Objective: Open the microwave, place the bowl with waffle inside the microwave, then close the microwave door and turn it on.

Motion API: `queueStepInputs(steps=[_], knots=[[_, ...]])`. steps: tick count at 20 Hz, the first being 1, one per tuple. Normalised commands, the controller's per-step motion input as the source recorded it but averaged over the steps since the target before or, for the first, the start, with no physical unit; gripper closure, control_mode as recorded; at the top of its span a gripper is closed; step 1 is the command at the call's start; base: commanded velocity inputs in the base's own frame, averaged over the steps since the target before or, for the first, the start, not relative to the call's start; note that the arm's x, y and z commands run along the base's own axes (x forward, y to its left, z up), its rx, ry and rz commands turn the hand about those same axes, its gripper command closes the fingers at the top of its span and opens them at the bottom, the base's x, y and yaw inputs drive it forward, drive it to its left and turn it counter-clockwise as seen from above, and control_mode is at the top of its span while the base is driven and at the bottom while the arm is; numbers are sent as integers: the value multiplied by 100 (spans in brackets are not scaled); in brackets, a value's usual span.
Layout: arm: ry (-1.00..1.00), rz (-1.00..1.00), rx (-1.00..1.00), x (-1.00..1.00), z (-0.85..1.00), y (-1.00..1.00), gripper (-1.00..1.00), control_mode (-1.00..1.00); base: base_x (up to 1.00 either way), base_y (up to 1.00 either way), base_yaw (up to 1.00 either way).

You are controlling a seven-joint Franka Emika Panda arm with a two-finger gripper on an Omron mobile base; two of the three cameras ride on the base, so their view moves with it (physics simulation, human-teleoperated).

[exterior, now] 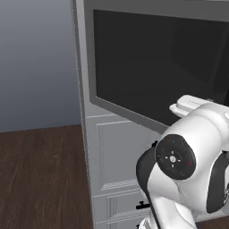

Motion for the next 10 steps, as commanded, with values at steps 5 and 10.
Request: queueStepInputs(steps=[5,10], knots=[[0,-23,-4,-43,20,11,-100,-100,0,0,0],[3,-28,-3,-34,11,11,-100,-100,0,0,0]])
